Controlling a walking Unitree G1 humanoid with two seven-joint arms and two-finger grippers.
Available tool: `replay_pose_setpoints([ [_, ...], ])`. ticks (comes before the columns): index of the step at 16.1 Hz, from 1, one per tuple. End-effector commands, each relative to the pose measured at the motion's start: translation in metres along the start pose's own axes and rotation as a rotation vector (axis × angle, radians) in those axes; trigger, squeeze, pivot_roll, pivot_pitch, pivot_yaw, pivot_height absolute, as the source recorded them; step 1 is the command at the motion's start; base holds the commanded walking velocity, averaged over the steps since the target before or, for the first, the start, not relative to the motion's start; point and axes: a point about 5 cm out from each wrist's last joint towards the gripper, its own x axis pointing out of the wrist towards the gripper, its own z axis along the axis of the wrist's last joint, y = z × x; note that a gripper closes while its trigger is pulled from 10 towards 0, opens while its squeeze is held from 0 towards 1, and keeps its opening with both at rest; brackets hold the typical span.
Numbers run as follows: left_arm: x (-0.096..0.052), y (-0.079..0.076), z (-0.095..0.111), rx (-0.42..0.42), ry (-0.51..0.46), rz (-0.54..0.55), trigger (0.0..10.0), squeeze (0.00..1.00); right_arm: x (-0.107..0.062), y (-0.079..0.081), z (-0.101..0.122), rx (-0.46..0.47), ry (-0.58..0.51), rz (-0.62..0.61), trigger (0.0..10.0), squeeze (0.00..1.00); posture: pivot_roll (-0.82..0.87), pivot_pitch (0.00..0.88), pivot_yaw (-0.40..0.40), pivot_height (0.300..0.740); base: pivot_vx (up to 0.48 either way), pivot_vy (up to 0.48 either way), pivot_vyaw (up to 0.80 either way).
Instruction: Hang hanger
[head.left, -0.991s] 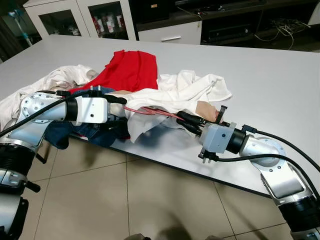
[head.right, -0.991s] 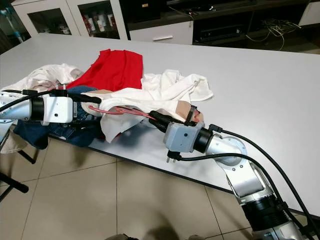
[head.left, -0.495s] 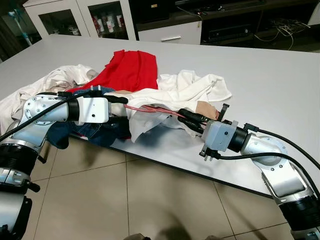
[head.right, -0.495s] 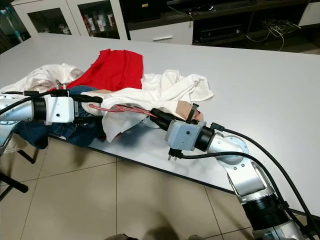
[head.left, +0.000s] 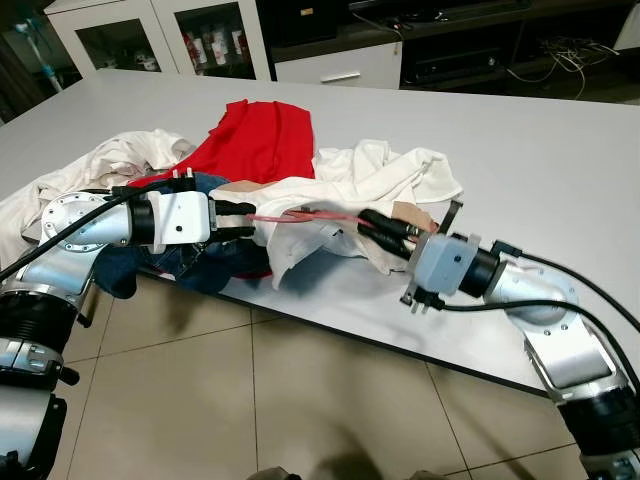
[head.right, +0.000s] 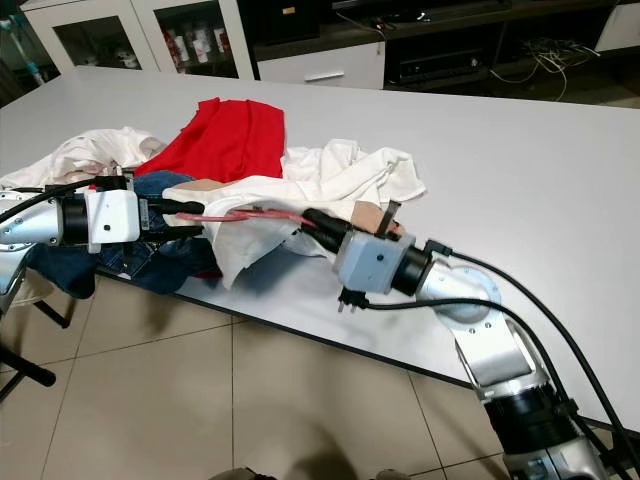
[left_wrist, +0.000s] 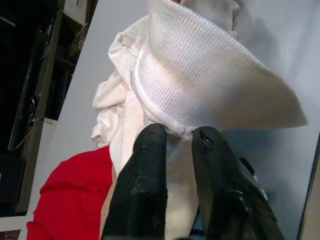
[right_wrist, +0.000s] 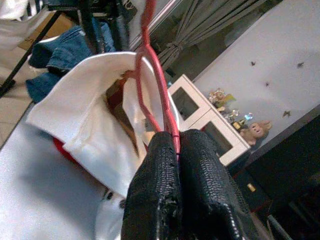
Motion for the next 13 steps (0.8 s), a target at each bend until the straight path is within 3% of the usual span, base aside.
replay_pose_setpoints([
  [1, 0.006, -0.009, -0.001, -0.013, -0.011, -0.052, 0.0, 0.00, 0.011, -0.007, 0.028, -0.053, -0.156, -0.023, 10.0, 0.00, -0.12, 0.000, 0.123, 0.740, 0.000, 0.000, 0.00],
  [8, 0.004, -0.012, -0.001, -0.025, -0.034, -0.046, 0.0, 0.00, 0.014, -0.011, 0.030, -0.055, -0.169, -0.036, 10.0, 0.00, -0.12, 0.000, 0.121, 0.740, 0.000, 0.000, 0.00],
  [13, 0.004, 0.002, -0.001, 0.015, -0.024, 0.133, 0.0, 0.00, 0.009, -0.019, 0.026, -0.020, -0.151, -0.075, 10.0, 0.00, -0.12, 0.000, 0.121, 0.740, 0.000, 0.000, 0.00],
])
